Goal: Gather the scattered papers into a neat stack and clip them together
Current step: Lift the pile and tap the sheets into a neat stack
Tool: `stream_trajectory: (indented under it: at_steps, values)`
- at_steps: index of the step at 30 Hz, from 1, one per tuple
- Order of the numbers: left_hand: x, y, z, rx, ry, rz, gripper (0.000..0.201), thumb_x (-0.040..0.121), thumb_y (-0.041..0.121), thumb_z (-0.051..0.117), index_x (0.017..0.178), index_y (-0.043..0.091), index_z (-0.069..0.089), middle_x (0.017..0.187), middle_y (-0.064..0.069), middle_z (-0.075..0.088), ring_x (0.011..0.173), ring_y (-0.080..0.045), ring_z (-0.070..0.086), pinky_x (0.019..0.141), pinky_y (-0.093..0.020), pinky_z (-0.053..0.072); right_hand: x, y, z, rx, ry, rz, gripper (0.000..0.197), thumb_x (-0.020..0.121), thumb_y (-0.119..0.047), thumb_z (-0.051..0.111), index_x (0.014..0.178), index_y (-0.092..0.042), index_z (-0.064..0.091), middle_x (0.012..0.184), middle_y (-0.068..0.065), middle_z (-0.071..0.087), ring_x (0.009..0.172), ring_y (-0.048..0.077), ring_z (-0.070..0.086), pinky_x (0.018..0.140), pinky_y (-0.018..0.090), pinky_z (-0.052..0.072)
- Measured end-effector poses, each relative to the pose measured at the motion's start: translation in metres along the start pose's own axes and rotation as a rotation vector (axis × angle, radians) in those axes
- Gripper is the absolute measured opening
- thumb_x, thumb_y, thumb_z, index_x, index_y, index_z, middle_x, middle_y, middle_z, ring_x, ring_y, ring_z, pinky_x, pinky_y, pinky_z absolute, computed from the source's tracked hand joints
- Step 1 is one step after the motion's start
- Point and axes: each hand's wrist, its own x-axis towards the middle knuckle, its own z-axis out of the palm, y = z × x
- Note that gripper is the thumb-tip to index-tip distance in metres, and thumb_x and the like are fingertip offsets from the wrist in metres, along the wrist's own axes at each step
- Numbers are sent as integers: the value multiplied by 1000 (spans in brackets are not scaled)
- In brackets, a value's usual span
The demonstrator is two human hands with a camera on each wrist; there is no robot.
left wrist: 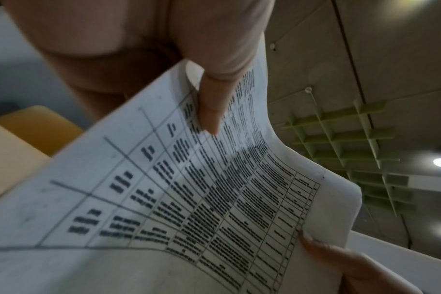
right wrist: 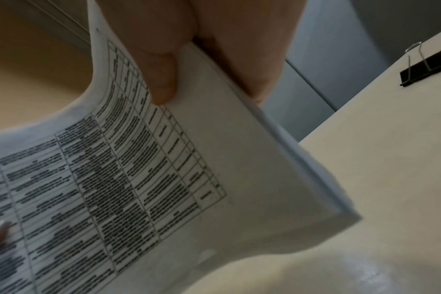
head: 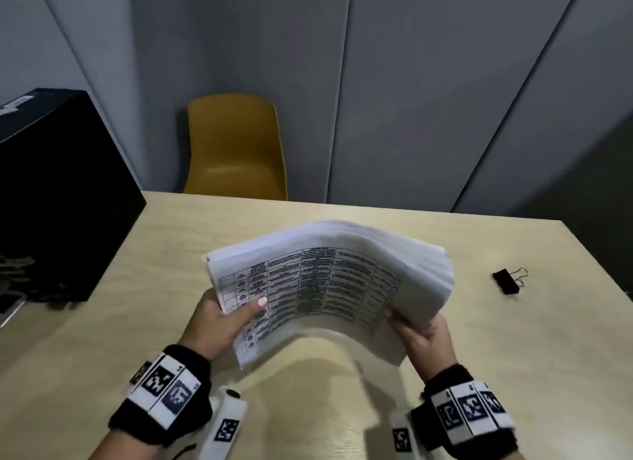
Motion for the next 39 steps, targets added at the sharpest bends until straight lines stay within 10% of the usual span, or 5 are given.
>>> stream_trajectory:
  at_steps: [6, 20, 24, 30, 39]
  values:
    - [-1, -12, -4, -56, 55, 25, 33, 63, 14, 80, 94, 17, 67, 81, 11, 76, 77, -5, 70, 69, -20, 54, 1, 8, -9, -99, 45, 12, 40, 68, 23, 64, 82, -14, 63, 65, -22, 71, 63, -10, 62, 62, 8, 49]
    - [0, -1, 16, -214, 209, 18, 16, 83, -8, 57, 92, 5, 61, 64, 8, 73, 59, -1, 67, 50, -14, 51, 4, 11, 0, -124, 134, -20, 26, 68, -13, 79, 89, -16, 65, 77, -23, 72, 74, -5, 65, 67, 11, 51]
    - [3, 1, 23, -171, 226, 72, 18, 82, -7, 58, 89, 8, 63, 67, 14, 73, 63, 1, 67, 56, -13, 52, 3, 7, 8, -107, 184, -30, 24, 77, 8, 65, 87, -14, 64, 70, -23, 71, 69, -7, 64, 65, 14, 51]
    - [0, 16, 19, -230, 294, 75, 17, 88, 25, 58, 101, 15, 58, 85, 2, 62, 74, -11, 60, 51, -13, 50, -3, -15, 18, -54, 259, -79, 68, 57, -69, 66, 106, -24, 56, 95, -10, 68, 87, -2, 62, 76, 12, 48]
    - [11, 26, 24, -268, 460, -12, 20, 90, 26, 54, 88, 7, 61, 63, 1, 55, 41, 3, 55, 38, -10, 40, 18, -33, 32, 62, 496, 83, 30, 71, -44, 59, 59, -17, 51, 56, -9, 51, 61, 12, 46, 65, 28, 39]
